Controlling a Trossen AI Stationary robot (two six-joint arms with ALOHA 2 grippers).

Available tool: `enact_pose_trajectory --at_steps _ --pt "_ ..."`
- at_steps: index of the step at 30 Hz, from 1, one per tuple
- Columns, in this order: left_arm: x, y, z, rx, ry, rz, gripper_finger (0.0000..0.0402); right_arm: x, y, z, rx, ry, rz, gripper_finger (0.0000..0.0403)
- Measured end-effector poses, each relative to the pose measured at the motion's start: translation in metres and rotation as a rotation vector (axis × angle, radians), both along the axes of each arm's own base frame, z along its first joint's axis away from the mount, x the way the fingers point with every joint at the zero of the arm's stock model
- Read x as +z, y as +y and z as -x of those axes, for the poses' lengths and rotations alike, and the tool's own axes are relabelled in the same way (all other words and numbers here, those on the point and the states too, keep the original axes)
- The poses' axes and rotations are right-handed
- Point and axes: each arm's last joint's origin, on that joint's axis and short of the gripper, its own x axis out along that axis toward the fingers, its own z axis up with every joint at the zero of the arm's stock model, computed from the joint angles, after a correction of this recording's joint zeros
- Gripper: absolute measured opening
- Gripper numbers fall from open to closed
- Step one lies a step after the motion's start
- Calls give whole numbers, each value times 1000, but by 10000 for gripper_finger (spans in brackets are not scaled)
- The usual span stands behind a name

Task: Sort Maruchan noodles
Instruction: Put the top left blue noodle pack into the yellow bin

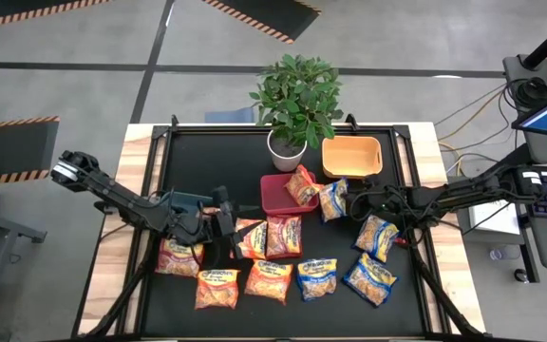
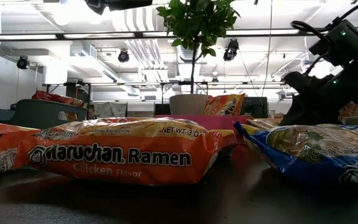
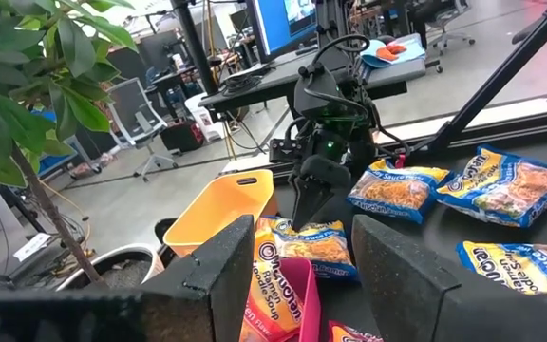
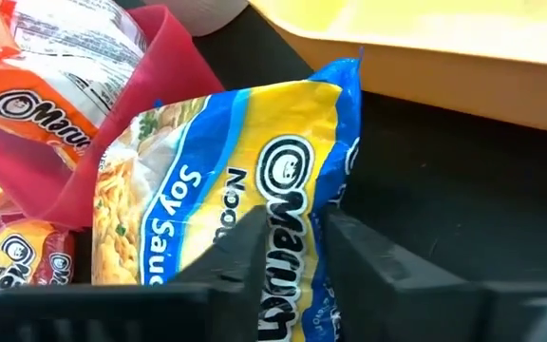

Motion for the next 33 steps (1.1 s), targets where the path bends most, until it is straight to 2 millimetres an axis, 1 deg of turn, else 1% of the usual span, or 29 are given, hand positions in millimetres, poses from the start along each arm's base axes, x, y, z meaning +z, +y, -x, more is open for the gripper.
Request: enact_pose_trajectory --at_steps 4,5,7,12,14,18,25,29,33 --pt "0 0 0 0 -2 6 164 2 2 0 56 -16 -23 29" --pt "0 0 0 0 -2 8 164 3 2 0 72 -24 -34 19" --pt "0 0 0 1 -4 13 164 6 3 0 98 -51 -59 11" --pt "0 0 0 2 -11 35 164 19 6 -5 172 -113 -118 9" --pt "0 0 0 4 -17 53 164 26 9 -8 206 -108 -140 9" --pt "-2 -1 -1 5 -17 70 164 42 17 -14 244 -16 -153 8" --pt "-17 -4 -9 9 23 71 164 76 35 -24 322 137 -181 8" --pt "-25 -7 -15 7 15 83 164 85 51 -29 346 245 -231 8" --pt "-28 -12 -25 -30 15 91 164 92 66 -35 345 301 -279 8"
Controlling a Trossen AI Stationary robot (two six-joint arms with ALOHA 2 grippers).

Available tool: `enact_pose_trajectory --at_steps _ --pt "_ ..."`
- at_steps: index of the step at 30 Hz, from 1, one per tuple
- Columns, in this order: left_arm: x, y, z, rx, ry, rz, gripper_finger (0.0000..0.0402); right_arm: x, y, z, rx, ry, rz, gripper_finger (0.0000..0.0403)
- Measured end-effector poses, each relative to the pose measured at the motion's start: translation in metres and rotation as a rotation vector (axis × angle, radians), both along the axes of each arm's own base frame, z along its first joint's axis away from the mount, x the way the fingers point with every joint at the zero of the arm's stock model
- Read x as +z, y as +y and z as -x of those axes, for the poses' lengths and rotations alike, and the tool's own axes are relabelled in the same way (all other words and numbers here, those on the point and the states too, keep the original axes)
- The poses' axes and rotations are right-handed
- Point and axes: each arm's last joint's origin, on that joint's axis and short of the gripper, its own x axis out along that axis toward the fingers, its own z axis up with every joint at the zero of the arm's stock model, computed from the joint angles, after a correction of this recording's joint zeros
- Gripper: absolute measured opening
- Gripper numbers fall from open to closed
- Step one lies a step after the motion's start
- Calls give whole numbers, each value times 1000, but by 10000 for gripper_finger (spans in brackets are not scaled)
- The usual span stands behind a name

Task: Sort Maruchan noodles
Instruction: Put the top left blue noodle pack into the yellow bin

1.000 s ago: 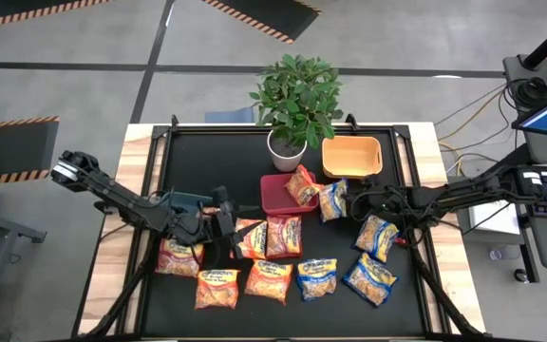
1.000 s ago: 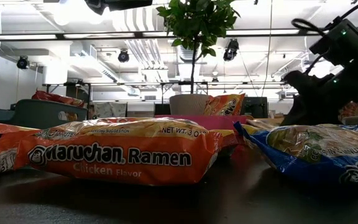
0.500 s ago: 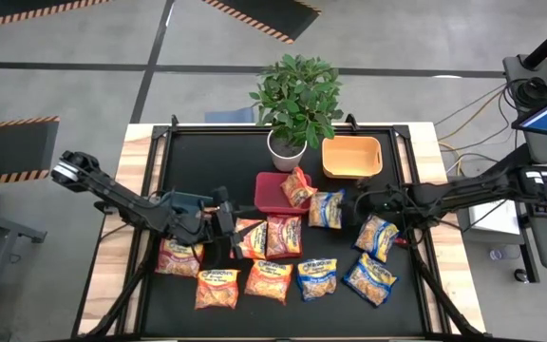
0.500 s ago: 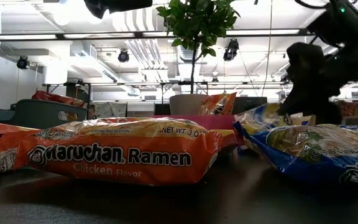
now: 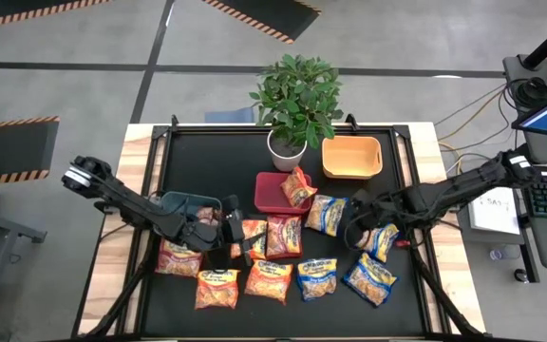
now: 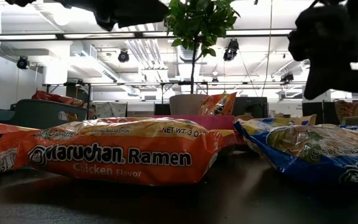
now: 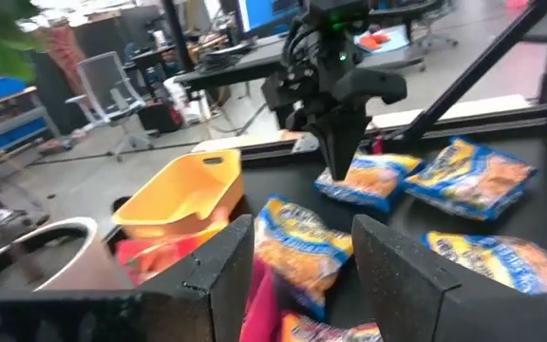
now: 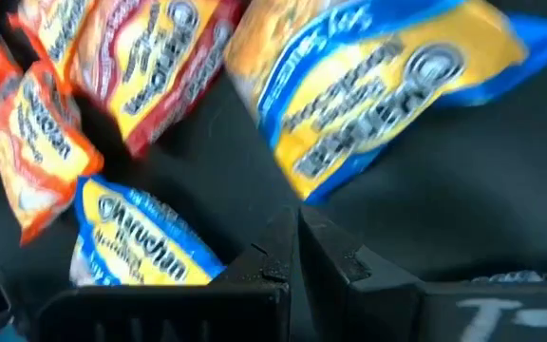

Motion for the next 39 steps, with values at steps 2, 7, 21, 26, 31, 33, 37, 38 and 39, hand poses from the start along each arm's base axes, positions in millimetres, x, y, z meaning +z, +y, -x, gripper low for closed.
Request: enact_pose_trajectory --at_steps 2,7,21,26,31,33,37,38,39 --pt "-2 -2 -8 -13 1 3 164 2 5 -2 -7 23 -13 8" --pt "-11 -7 -33 -35 34 -15 157 4 5 -8 -50 -2 109 8" --pt "-28 -7 -62 -11 87 -60 120 -41 6 -38 -46 7 468 8" --pt "-27 -7 -62 -10 84 -58 111 -56 8 -42 -3 78 444 8" --pt "-28 -7 -62 -8 81 -43 104 -60 15 -44 79 112 302 8" --pt "-28 -8 -63 -12 83 -41 102 -59 19 -43 99 120 249 8" --pt "-32 -10 -64 -91 94 -29 98 -45 25 -42 99 70 196 8" --pt "-33 -10 -65 -99 92 -26 97 -40 25 -41 102 48 182 8" --pt "-33 -11 -67 -102 89 -25 96 -35 25 -40 105 38 173 8"
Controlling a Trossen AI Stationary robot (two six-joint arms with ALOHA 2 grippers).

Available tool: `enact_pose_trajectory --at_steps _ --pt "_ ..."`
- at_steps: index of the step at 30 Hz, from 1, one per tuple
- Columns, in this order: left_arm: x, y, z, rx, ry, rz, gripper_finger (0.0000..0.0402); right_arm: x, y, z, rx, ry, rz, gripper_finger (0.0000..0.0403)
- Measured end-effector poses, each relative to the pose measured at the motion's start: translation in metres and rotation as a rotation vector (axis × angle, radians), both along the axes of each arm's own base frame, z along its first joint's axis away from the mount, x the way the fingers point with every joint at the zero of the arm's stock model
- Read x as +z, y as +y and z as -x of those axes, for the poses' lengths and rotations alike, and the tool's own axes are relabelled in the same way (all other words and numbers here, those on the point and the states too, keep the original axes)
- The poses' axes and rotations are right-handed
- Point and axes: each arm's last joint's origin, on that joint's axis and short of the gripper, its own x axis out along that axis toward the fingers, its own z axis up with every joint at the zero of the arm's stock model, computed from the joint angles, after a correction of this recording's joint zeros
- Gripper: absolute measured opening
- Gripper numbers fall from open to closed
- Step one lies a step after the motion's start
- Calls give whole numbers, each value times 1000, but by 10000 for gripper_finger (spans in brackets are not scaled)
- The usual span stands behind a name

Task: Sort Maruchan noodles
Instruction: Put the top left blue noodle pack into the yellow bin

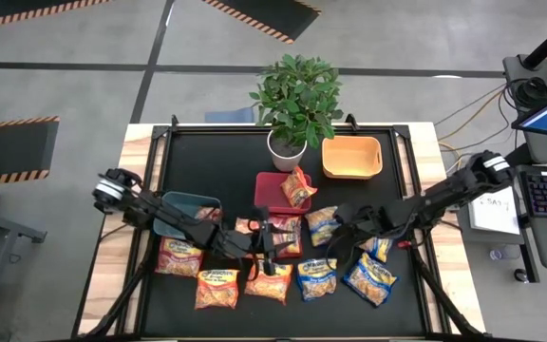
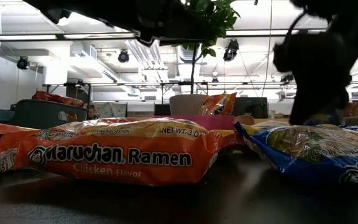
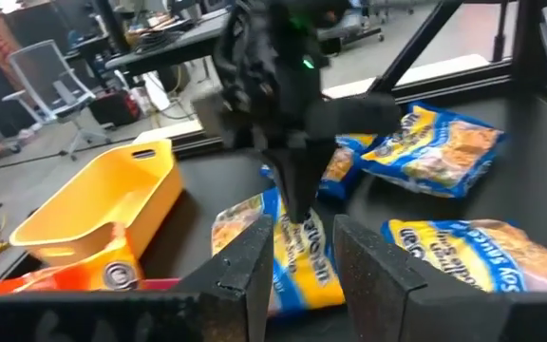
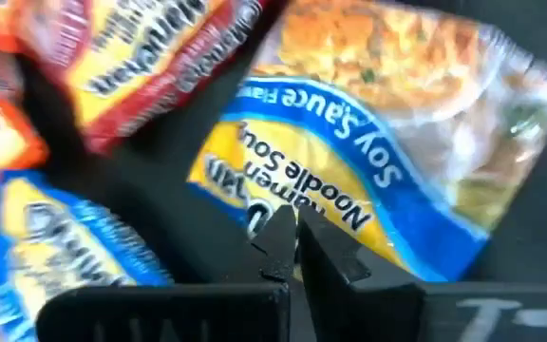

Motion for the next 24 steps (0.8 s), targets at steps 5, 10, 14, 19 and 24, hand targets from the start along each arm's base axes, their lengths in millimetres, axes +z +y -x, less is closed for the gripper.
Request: enact_pose_trajectory --at_steps 5,10,14,19,24 --pt "-2 0 -12 8 -3 2 91 24 -5 16 7 -24 -23 8" --pt "-13 0 -31 23 15 -6 90 39 -15 39 -55 -13 -18 8" --pt "-25 2 -48 40 31 -12 90 45 -22 53 -139 -28 -21 9" --pt "-43 6 -66 61 58 -21 90 47 -27 60 -169 -57 -55 37" --pt "-56 14 -74 30 81 18 90 38 -31 62 -185 -38 -45 92"
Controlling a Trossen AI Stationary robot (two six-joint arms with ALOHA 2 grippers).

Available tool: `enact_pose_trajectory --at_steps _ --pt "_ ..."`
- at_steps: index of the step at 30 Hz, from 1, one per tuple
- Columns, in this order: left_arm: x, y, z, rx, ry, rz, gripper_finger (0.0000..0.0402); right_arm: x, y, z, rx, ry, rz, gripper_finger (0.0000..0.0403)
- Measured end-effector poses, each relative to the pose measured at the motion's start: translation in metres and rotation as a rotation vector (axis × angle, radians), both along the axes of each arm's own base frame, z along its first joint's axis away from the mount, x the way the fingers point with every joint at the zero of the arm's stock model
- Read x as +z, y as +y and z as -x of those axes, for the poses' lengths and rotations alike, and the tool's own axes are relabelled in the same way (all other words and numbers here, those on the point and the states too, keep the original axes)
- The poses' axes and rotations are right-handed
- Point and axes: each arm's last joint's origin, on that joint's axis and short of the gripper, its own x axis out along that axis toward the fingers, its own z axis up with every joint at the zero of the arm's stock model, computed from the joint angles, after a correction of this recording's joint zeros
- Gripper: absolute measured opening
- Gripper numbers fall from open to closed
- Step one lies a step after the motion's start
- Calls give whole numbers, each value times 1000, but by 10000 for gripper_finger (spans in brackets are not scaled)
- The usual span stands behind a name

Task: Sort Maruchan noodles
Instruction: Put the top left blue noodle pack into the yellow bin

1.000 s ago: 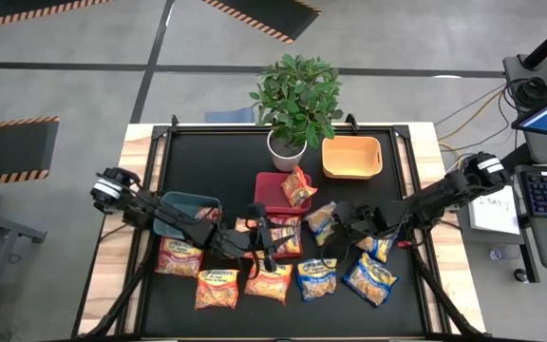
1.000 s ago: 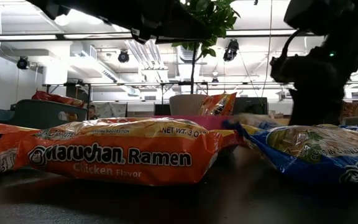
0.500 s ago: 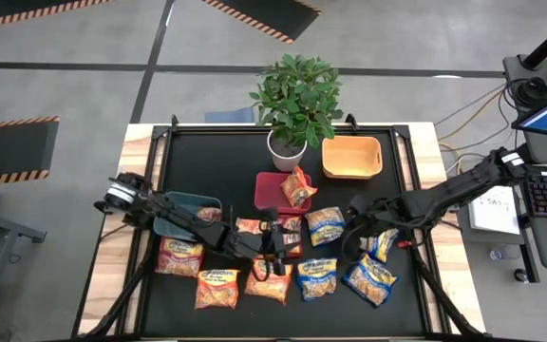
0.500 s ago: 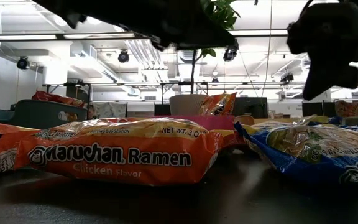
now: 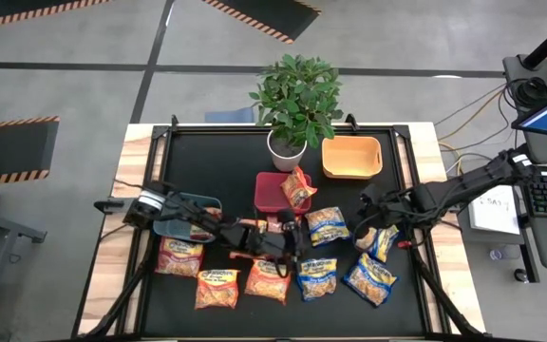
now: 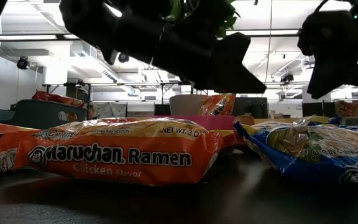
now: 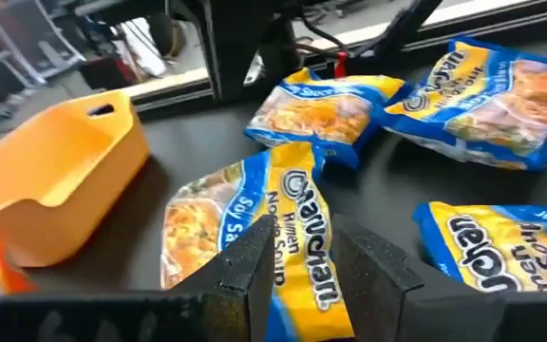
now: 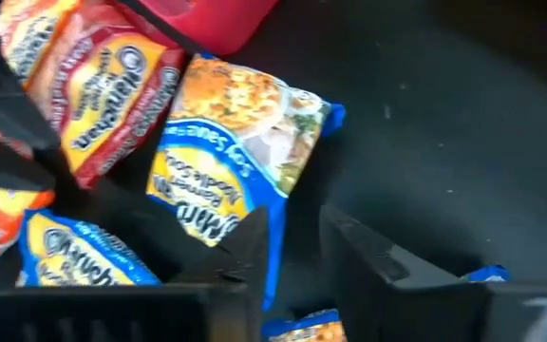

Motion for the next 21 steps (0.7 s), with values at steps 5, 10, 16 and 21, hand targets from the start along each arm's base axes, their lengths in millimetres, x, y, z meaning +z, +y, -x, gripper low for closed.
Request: enact_pose_trajectory --at_steps 5,10,16,21 --pt "-5 12 0 -1 10 39 90 -16 -5 0 -43 26 -2 158" --pt "-10 17 1 -38 44 35 90 -30 -9 -2 -62 -10 -31 220" --pt "-27 20 0 -32 96 22 90 -43 -16 -3 -96 -36 -46 281" --pt "-36 20 0 -29 127 15 90 -56 -20 -3 -110 -68 -73 315"
